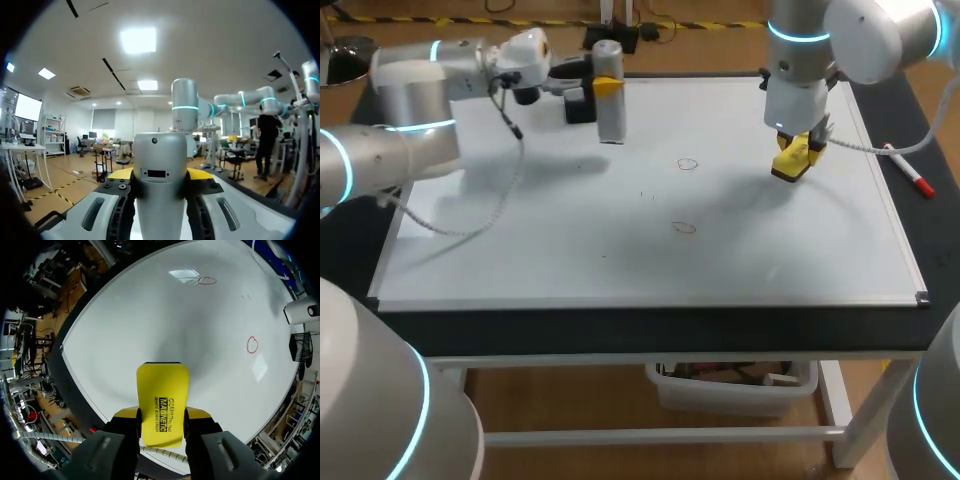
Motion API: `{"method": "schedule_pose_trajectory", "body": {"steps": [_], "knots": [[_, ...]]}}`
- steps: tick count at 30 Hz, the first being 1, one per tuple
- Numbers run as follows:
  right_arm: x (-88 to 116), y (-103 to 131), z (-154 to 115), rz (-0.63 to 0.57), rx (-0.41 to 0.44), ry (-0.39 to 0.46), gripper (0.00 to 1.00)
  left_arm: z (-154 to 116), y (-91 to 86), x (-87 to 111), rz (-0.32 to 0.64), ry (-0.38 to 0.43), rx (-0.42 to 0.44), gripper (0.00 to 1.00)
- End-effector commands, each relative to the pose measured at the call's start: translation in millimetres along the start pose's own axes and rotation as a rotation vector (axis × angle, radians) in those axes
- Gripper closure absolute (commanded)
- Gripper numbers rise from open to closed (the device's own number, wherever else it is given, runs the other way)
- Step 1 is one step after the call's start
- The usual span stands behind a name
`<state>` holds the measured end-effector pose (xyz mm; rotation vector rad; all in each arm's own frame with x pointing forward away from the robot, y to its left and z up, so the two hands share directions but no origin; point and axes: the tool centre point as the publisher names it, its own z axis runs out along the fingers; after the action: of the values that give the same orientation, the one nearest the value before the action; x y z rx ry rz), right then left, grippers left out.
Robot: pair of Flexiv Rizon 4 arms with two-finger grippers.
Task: Pick up the inspection probe, press it on each red-marked spot on the whiteboard one by one, put down the probe, pick up the eraser, and wipe off all the red marks.
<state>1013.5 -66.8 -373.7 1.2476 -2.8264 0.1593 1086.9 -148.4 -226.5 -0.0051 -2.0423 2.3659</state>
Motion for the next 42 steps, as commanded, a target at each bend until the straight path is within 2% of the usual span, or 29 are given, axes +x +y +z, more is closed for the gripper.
{"method": "schedule_pose_trajectory", "body": {"steps": [1, 12, 19, 23, 30, 42], "knots": [[-0.2, -1.2, -0.4, -0.002, 0.0, 0.002, 1.0, -30.0, -10.6, 16.4, 0.007, -0.161, -0.012, 1.0], [-0.2, -1.2, -0.4, -0.002, 0.0, 0.002, 1.0, -86.3, -19.7, 14.8, 0.017, -0.226, -0.015, 1.0], [-0.2, -1.2, -0.4, -0.002, 0.0, 0.002, 1.0, -103.5, -24.6, 15.5, 0.022, -0.233, -0.01, 1.0], [-2.8, -0.5, -3.2, -0.015, 0.01, 0.005, 1.0, -103.5, -24.6, 15.5, 0.022, -0.233, -0.01, 1.0], [-31.8, 12.8, -14.2, -0.11, 0.052, 0.008, 1.0, -103.5, -24.6, 15.5, 0.022, -0.233, -0.01, 1.0], [-110.0, 56.5, -19.1, -0.384, 0.086, -0.073, 1.0, -103.5, -24.6, 15.5, 0.022, -0.233, -0.01, 1.0]]}}
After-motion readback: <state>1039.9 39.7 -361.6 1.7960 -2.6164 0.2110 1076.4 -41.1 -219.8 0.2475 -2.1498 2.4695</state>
